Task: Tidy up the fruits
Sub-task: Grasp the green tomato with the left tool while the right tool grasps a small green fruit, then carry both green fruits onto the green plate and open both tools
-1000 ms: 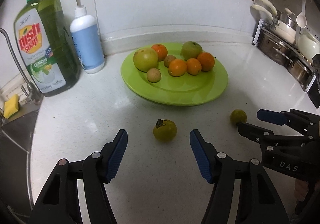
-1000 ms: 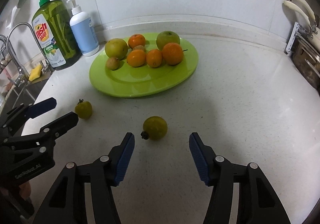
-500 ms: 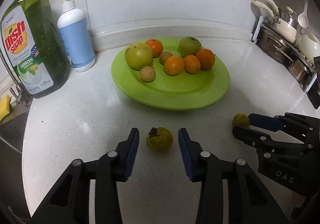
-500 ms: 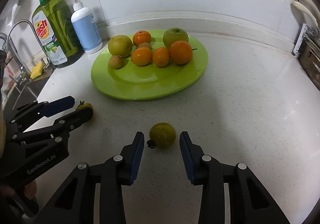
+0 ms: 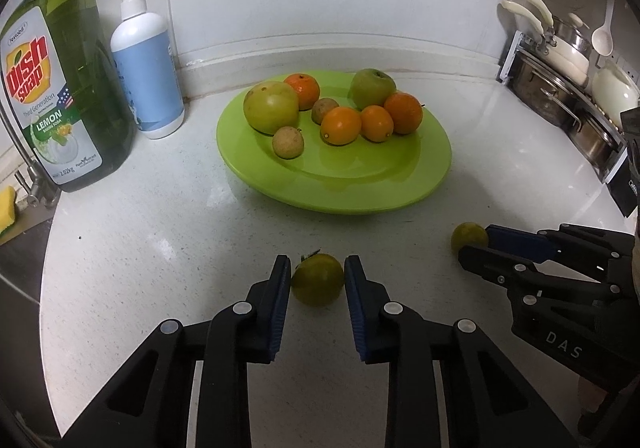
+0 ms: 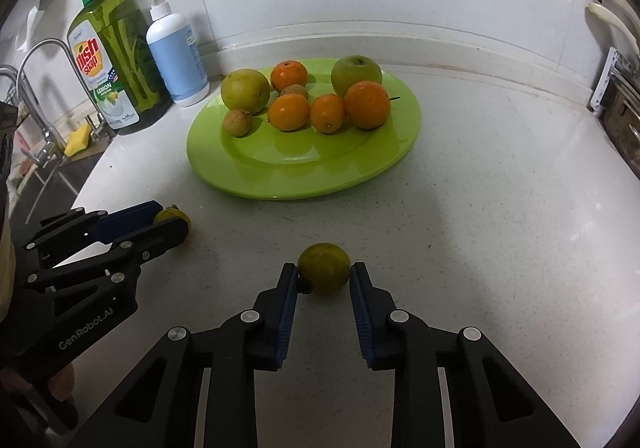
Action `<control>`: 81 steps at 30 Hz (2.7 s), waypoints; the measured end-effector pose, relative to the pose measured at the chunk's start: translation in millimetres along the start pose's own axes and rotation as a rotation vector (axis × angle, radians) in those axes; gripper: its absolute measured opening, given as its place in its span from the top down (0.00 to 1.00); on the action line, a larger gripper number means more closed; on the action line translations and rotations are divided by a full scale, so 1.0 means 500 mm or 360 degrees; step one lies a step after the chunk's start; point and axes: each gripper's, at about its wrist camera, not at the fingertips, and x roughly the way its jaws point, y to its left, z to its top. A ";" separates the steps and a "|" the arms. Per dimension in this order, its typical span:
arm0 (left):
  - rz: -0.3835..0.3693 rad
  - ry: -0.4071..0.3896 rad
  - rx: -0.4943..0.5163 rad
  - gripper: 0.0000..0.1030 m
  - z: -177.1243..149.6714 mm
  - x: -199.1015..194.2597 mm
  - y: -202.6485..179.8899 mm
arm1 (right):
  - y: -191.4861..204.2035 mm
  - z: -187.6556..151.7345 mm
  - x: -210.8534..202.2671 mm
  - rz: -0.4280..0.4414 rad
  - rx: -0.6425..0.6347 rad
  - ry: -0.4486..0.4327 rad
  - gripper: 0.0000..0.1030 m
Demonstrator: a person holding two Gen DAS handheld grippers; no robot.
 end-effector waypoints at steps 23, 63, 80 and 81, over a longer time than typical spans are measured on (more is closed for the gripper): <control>-0.0057 0.0011 -0.0019 0.65 -0.004 -0.006 -0.003 | 0.003 -0.001 -0.008 0.0050 -0.0008 -0.0014 0.74; -0.0051 -0.0122 0.0022 0.72 0.061 -0.091 -0.026 | -0.011 0.046 -0.082 0.0083 -0.0010 -0.0188 0.74; -0.0051 -0.0152 0.0025 0.72 0.137 -0.051 -0.022 | -0.019 0.130 -0.051 0.0097 -0.0104 -0.0235 0.74; -0.0049 -0.0149 0.0023 0.72 0.140 -0.046 -0.022 | -0.020 0.132 -0.047 0.0095 -0.0109 -0.0231 0.74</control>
